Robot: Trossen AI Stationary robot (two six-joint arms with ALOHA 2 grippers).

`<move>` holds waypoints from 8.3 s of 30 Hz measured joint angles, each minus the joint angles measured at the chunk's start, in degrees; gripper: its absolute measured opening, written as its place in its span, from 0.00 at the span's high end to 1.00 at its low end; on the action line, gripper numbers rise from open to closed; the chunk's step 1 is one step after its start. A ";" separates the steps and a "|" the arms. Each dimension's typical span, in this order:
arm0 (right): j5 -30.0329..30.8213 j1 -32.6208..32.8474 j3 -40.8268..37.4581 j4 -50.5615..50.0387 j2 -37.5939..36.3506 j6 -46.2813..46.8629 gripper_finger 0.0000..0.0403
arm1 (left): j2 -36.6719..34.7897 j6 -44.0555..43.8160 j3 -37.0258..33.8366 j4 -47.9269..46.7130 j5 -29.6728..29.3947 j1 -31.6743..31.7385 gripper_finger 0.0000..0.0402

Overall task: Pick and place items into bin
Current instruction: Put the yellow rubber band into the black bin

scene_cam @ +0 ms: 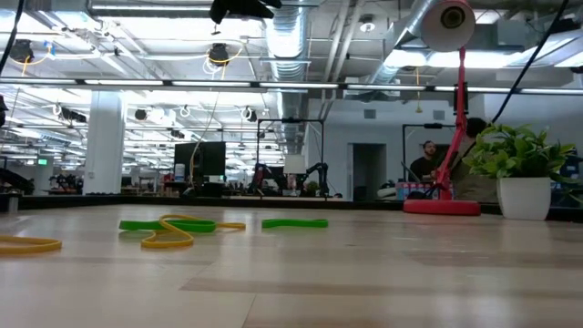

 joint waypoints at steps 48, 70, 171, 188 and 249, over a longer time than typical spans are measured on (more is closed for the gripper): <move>40.54 -56.29 0.09 49.55 -17.28 -89.00 0.72 | -26.76 -28.64 -6.87 -47.56 -4.52 -2.50 0.65; 38.94 -59.08 -0.02 53.13 -9.72 -84.46 0.72 | 2.34 -28.38 -40.70 11.61 24.50 -16.97 0.65; 35.90 -58.78 -0.04 70.94 1.97 -88.85 0.72 | -11.21 18.56 -21.94 -5.43 -7.26 -11.41 1.00; 35.97 -59.46 -0.04 66.75 2.03 -95.03 0.72 | -11.23 18.49 -21.94 1.48 -4.56 -11.41 1.00; 26.93 -55.20 -0.02 41.45 2.03 -73.31 1.00 | 18.75 -12.87 -30.03 13.88 10.92 -12.81 0.97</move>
